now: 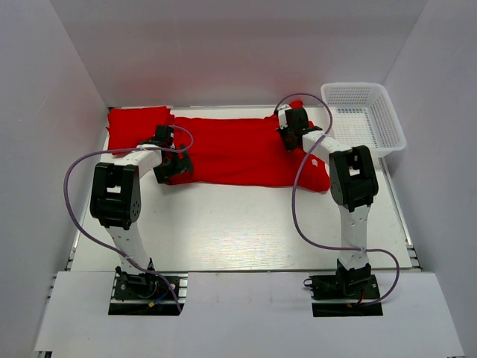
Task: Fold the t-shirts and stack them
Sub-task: Fold the flattened tshirt in 1/3 of the way
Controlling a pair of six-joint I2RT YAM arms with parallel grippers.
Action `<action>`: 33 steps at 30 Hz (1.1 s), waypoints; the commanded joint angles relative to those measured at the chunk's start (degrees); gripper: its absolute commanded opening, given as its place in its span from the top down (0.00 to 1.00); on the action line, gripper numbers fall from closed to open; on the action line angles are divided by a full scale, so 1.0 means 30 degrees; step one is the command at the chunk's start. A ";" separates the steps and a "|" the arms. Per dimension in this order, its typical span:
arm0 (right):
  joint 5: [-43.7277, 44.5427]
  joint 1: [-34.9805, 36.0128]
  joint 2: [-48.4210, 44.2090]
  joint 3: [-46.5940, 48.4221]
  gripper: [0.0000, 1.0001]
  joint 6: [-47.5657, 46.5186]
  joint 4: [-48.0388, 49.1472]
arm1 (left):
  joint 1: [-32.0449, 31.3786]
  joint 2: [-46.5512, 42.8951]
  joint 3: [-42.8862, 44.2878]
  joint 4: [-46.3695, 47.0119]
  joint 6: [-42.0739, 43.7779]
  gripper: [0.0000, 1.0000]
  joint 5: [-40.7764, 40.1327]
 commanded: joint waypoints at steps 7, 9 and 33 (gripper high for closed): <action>0.3934 -0.0746 0.0629 0.2427 1.00 0.1084 0.0923 | 0.0071 -0.0611 -0.0185 -0.0053 0.0007 0.00 -0.0309; 0.4925 -0.1038 0.1126 0.3361 1.00 0.1260 0.0981 | 0.0071 -0.0611 -0.0185 -0.0053 0.0007 0.00 -0.0310; 0.1014 -0.1040 -0.0680 0.4811 0.10 0.1607 -0.2620 | 0.0071 -0.1195 0.1835 -0.0580 0.0210 0.00 0.0041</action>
